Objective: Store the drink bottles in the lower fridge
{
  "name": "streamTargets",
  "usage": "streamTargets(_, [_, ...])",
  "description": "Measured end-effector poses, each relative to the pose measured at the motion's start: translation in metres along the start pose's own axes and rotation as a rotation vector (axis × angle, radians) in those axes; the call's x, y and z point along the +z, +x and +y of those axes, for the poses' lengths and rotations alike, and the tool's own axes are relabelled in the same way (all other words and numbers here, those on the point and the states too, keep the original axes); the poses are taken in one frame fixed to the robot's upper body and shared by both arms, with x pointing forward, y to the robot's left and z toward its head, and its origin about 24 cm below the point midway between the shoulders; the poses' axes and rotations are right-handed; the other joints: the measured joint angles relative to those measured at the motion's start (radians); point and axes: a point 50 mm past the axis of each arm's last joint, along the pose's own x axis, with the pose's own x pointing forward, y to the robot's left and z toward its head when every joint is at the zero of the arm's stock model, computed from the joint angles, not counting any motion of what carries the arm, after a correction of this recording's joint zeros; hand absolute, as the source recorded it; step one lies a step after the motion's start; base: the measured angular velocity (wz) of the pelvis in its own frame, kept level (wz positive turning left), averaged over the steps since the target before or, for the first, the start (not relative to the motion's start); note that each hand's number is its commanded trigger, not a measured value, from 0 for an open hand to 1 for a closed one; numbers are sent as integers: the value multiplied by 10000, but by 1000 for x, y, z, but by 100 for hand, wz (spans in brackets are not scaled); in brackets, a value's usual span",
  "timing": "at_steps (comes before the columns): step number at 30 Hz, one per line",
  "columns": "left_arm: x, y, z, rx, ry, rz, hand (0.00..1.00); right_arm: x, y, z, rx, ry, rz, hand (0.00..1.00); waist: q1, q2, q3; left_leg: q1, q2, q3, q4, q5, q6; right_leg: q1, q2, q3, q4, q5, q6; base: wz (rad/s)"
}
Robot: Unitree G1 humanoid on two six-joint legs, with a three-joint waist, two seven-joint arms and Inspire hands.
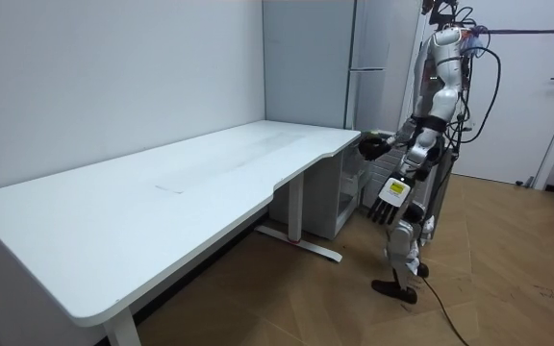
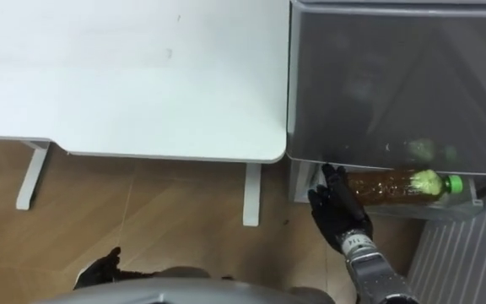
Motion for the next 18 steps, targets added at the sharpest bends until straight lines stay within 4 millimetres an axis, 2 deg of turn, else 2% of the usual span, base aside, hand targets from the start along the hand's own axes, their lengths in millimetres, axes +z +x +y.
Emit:
streamTargets(1, [2,1,1,-63,96,-8,0,1,2,3,130,-21,-8,100,-5,1,63,-131,-1,-1,0,37,5,-142,-6,-1,27,14,-15,0])
streamTargets(2, [4,1,1,-95,126,-52,0,2,3,5,150,-19,-17,100,-7,2,92,-189,-2,-1,1,58,7,-209,-10,-3,40,27,-19,0])
streamTargets(5, [15,4,0,-178,239,-239,0,12,11,9,-99,99,-261,100,-22,77,79,-613,-17,13,80,107,44,-680,-50,0,210,42,-19,0])
streamTargets(6, [21,7,-1,-258,403,-309,0,19,14,13,-96,123,-456,100,-17,162,97,-844,-21,11,178,115,55,-938,-76,0,360,41,-18,0])
streamTargets(7, [26,9,-2,-357,518,-346,0,26,18,18,-118,142,-642,100,8,248,152,-1049,-21,11,248,135,74,-1148,-86,-1,426,44,-16,0])
streamTargets(9, [35,12,-3,-495,722,-399,0,32,23,23,-184,111,-767,100,51,293,168,-1346,-22,16,294,192,79,-1511,-112,-9,583,45,-19,0])
streamTargets(14, [58,16,-5,-607,1046,-839,0,41,41,52,186,183,-916,100,103,253,232,-2288,-23,68,366,432,93,-2670,-194,28,1096,76,-72,-1])
streamTargets(18, [65,18,-2,-522,1162,-849,0,48,49,72,654,452,-1034,100,98,178,285,-2824,-77,182,338,619,149,-3404,-308,123,1434,89,-95,-4])
